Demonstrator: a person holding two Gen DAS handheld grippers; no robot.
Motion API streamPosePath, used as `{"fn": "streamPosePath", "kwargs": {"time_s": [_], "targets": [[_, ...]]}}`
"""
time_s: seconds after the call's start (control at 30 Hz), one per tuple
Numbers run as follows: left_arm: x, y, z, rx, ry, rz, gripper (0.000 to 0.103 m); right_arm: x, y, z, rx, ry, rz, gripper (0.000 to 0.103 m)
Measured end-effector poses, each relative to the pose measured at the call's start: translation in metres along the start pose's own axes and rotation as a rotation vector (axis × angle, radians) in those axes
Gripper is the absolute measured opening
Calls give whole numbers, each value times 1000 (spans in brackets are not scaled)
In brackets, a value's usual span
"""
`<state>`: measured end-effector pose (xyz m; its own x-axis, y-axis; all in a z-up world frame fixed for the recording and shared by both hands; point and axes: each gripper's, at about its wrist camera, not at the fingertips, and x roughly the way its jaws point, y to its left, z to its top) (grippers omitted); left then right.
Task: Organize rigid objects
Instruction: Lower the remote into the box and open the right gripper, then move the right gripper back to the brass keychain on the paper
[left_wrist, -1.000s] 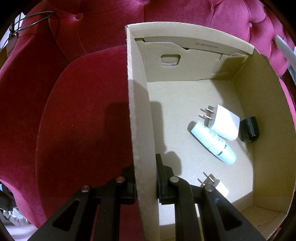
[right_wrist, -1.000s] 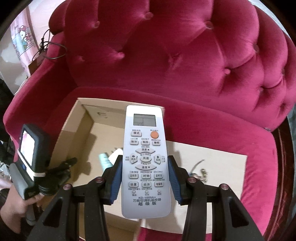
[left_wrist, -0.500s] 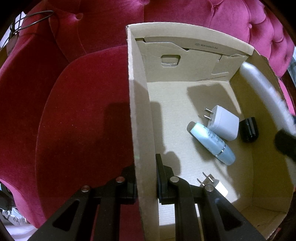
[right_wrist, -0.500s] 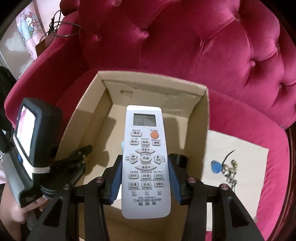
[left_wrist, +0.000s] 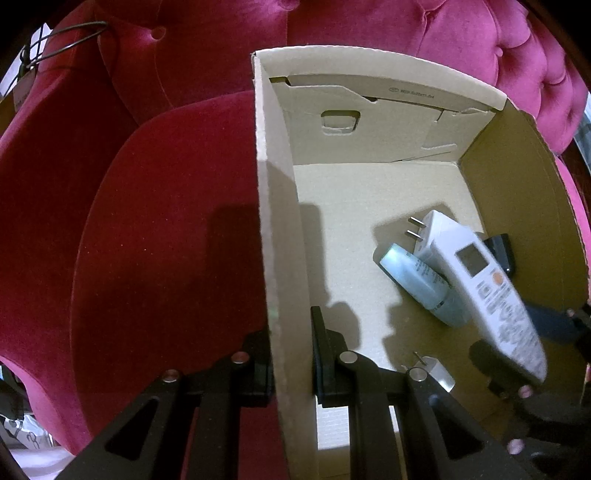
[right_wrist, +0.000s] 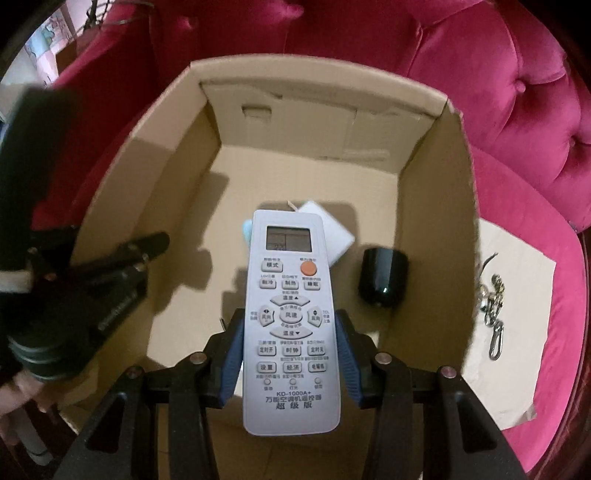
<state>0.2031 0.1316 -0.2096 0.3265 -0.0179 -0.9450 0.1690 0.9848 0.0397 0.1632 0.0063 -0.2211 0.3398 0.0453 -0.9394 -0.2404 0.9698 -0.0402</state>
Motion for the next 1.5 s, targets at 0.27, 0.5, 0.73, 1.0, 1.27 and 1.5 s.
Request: {"fn": "streamPosePath", "kwargs": {"time_s": [0.27, 0.5, 0.73, 1.0, 1.27, 1.5], "targets": [[0, -1, -1, 4, -1, 3, 17, 18, 1, -10, -13, 56, -28, 49], [-1, -1, 0, -1, -1, -1, 17, 20, 3, -9, 13, 63, 2, 49], [-1, -1, -1, 0, -1, 2, 17, 17, -6, -6, 16, 56, 16, 52], [-2, -2, -1, 1, -1, 4, 17, 10, -10, -4, 10, 23, 26, 56], [-2, -2, -1, 0, -1, 4, 17, -7, -15, -2, 15, -12, 23, 56], [-2, -2, -1, 2, 0, 6, 17, -26, -9, -2, 9, -42, 6, 57]]}}
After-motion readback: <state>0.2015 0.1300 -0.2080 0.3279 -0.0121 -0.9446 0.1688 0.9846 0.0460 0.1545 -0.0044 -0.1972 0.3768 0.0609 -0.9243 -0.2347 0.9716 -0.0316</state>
